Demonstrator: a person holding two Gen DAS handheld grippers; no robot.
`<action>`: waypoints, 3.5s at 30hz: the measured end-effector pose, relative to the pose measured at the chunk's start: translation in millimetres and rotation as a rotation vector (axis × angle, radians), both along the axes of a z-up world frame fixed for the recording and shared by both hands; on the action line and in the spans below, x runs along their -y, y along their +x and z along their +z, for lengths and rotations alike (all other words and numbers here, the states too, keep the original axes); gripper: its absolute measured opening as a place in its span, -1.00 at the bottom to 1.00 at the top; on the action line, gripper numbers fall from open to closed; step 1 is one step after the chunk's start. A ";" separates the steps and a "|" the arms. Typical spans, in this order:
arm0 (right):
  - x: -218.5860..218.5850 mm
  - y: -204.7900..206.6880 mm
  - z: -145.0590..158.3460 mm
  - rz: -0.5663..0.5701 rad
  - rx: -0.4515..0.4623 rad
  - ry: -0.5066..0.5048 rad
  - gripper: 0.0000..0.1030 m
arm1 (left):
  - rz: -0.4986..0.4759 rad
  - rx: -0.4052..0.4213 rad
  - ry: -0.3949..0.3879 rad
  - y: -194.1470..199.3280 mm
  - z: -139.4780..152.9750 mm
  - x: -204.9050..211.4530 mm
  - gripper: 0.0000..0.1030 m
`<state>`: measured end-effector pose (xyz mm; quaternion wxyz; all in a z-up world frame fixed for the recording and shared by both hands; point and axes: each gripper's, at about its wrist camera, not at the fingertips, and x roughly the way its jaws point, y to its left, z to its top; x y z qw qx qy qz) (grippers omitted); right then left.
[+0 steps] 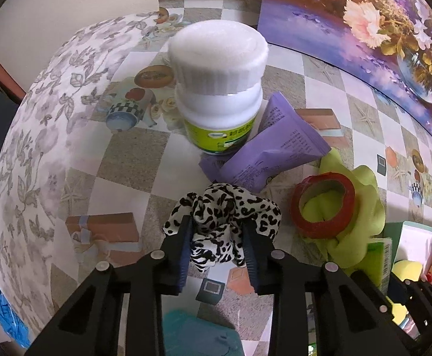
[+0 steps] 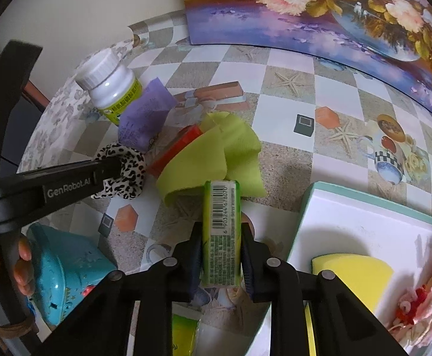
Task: Organize soft objects
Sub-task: 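Carry the scrunchie and gum pack over the tray while the left releases the scrunchie, then open the right gripper to drop the green gum pack into the tray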
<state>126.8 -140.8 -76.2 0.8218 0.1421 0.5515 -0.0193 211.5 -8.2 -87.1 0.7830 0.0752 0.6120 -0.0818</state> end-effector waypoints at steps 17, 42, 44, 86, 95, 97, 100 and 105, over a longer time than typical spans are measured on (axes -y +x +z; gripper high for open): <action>25.9 -40.0 37.8 -0.097 0.075 0.033 -0.52 | 0.006 0.177 -0.002 -28.9 73.1 -13.8 -0.38; 159.5 -121.5 39.9 -0.451 0.047 -0.015 -0.52 | -0.283 0.211 -0.145 -117.0 96.5 119.5 -0.37; 172.2 -126.4 36.1 -0.471 0.033 -0.030 -0.52 | -0.323 0.189 -0.162 -122.4 91.2 139.3 -0.37; 208.7 -141.2 7.0 -0.514 -0.088 -0.028 -0.46 | -0.539 0.116 -0.150 -156.2 48.2 228.4 0.04; 209.3 -146.6 39.0 -0.527 -0.022 -0.054 -0.46 | -0.502 0.159 -0.168 -151.8 74.2 215.4 0.07; 208.7 -146.8 42.5 -0.527 -0.016 -0.058 -0.46 | -0.486 0.167 -0.166 -149.5 78.4 211.3 0.21; 206.5 -145.6 43.2 -0.522 -0.020 -0.061 -0.39 | -0.459 0.185 -0.167 -144.7 83.2 204.1 0.40; 203.4 -141.9 40.2 -0.517 -0.046 -0.087 0.15 | -0.407 0.181 -0.170 -133.3 83.2 191.0 0.52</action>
